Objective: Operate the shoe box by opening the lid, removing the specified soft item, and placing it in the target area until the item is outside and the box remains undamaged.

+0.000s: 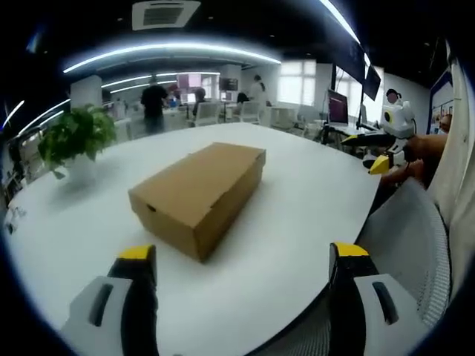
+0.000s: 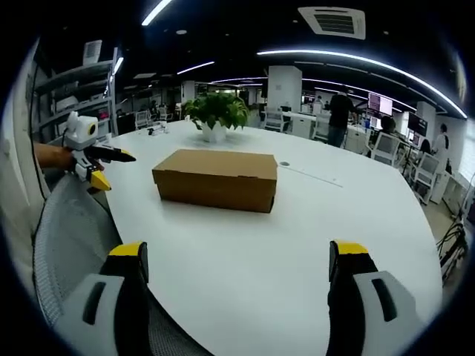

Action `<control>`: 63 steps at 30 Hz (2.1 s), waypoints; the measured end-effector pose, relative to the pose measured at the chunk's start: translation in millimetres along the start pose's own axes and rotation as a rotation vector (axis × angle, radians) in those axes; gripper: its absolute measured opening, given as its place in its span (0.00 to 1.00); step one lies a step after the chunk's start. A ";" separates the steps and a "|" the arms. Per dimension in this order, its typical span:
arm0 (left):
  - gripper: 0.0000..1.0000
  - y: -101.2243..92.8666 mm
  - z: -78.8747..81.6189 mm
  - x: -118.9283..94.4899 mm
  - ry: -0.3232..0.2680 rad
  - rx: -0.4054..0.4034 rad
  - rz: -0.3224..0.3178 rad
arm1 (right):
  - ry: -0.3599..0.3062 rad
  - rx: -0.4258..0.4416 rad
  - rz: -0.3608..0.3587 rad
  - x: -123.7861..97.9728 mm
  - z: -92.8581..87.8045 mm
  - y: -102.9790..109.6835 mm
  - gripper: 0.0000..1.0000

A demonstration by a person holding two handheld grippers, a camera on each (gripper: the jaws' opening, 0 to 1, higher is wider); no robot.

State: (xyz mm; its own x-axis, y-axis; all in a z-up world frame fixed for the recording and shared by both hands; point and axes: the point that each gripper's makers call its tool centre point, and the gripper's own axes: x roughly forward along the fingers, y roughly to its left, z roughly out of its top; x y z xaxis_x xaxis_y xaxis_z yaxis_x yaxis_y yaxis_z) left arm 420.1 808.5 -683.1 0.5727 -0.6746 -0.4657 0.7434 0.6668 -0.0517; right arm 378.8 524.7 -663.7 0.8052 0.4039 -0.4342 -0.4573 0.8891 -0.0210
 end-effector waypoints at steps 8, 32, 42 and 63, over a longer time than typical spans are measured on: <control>0.98 1.8 1.5 2.1 0.000 0.001 0.001 | -0.004 -0.001 -0.003 0.0 2.3 -3.2 0.96; 0.97 11.5 16.0 5.0 -0.025 -0.022 0.019 | 0.006 -0.020 0.006 0.0 6.5 -18.5 0.96; 0.95 15.4 15.0 4.7 -0.020 -0.029 0.039 | 0.008 -0.030 0.018 2.2 9.0 -22.3 0.96; 0.92 23.7 13.6 13.1 -0.002 -0.044 0.069 | 0.006 -0.062 0.038 16.3 18.9 -41.4 0.96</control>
State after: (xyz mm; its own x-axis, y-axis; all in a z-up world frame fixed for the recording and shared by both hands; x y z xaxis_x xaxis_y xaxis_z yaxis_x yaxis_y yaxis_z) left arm 449.9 811.2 -678.4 0.6224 -0.6274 -0.4680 0.6865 0.7248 -0.0585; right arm 418.0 498.6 -652.9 0.7846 0.4356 -0.4412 -0.5102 0.8579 -0.0602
